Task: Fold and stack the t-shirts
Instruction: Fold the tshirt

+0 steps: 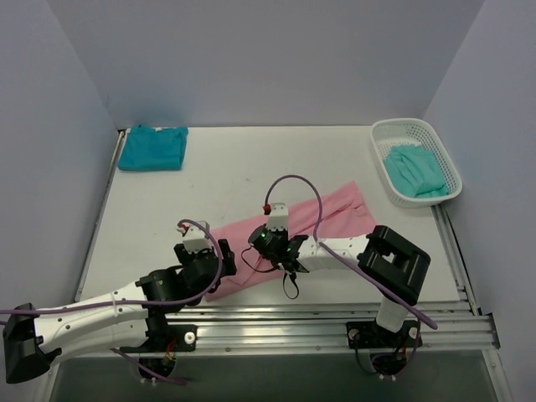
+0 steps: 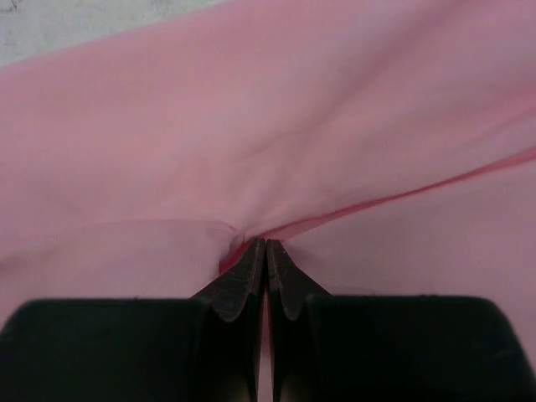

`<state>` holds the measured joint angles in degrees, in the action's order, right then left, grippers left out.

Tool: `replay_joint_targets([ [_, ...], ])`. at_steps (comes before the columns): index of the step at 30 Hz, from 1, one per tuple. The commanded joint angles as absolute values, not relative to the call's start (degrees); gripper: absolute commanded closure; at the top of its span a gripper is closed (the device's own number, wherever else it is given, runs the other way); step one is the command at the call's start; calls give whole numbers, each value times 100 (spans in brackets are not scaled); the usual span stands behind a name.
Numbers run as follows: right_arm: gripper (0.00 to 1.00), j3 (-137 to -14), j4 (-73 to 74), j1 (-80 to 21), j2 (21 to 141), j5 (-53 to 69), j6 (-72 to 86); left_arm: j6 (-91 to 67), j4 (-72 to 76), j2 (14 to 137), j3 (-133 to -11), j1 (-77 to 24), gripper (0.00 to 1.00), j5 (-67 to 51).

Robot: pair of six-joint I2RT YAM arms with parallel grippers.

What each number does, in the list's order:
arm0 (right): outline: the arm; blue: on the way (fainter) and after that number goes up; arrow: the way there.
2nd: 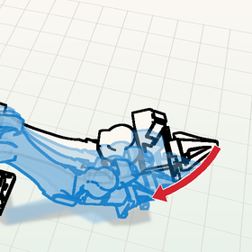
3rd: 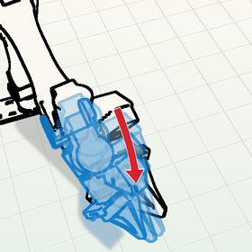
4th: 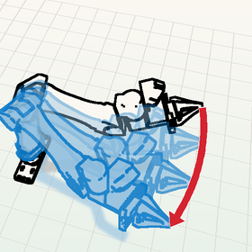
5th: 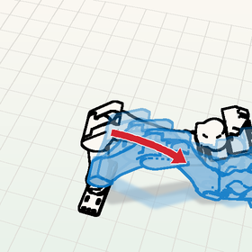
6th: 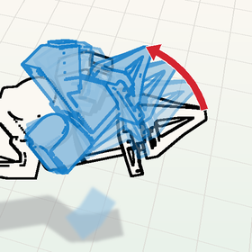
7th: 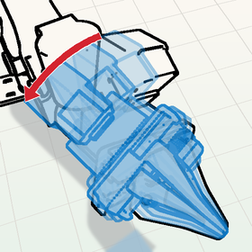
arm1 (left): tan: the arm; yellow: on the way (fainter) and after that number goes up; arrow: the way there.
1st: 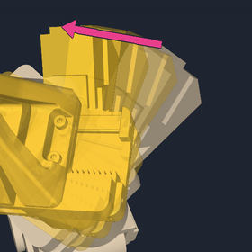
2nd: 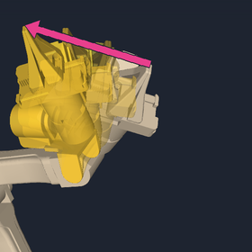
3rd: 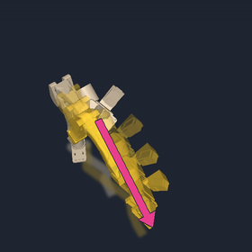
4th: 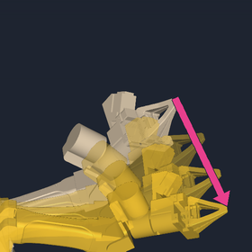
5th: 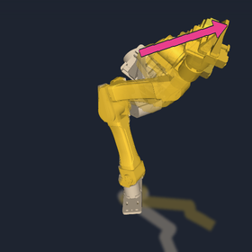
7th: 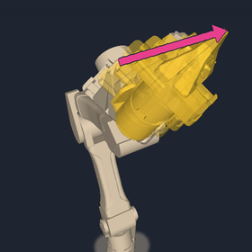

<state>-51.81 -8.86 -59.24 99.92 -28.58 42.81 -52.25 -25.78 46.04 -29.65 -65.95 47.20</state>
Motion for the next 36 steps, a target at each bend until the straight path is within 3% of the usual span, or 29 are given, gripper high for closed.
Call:
replay_joint_targets([
  [1,100,-4922,-940,-6161,9660,-3014,4631,-5229,-2277,4605,-2936,-6601,5,4816],
  [9,100,-4939,-91,-6644,9528,-3725,5141,-5247,-2233,4527,-2857,-6601,4,4799],
  [17,100,-6246,1790,-7460,9132,-5060,5563,-5212,-2136,4526,-2813,-6592,4,4772],
  [19,95,-6537,1968,-7602,9097,-5211,5555,-5194,-2101,4535,-2813,-6601,4,4781],
  [23,91,-6741,1811,-7559,9202,-5335,5309,-5159,-1995,4579,-2804,-6601,4,4764],
  [27,100,-6803,1443,-7331,9623,-5256,5054,-5150,-1977,4606,-2804,-6601,3,4737],
  [36,100,-6653,-69,-6495,10686,-4412,4377,-5247,-2003,4123,-2549,-6601,2,4825],
])
